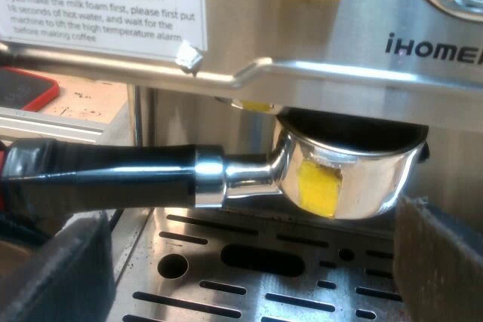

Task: Put the handle in the coffee machine

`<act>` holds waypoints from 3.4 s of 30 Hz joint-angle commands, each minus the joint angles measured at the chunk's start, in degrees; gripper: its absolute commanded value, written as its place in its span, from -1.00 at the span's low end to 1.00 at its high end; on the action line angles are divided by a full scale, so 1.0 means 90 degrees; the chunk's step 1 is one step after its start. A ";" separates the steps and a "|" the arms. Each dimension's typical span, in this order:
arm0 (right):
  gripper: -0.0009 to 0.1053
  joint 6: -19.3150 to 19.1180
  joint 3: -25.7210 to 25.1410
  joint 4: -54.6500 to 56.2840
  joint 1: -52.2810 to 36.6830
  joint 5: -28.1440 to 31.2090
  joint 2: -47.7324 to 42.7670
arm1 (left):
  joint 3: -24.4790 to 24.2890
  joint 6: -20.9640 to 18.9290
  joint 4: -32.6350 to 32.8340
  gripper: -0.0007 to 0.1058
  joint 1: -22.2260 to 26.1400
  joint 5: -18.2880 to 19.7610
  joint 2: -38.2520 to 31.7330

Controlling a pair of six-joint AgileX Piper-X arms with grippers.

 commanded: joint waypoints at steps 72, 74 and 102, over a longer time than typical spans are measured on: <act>-0.15 -0.1083 -0.0011 -0.3466 -0.1295 -0.0723 0.2089 | -0.0455 0.0011 0.0022 -0.98 0.0726 0.1314 -0.0094; -0.26 -0.1177 -0.0011 -0.3774 -0.1349 -0.0724 0.2192 | -0.0455 0.0011 0.0022 -0.98 0.0726 0.1314 -0.0094; -0.38 -0.2226 -0.0077 -0.6561 -0.1586 -0.1022 0.2718 | -0.0455 -0.0007 0.0022 -0.98 0.0726 0.1314 -0.0094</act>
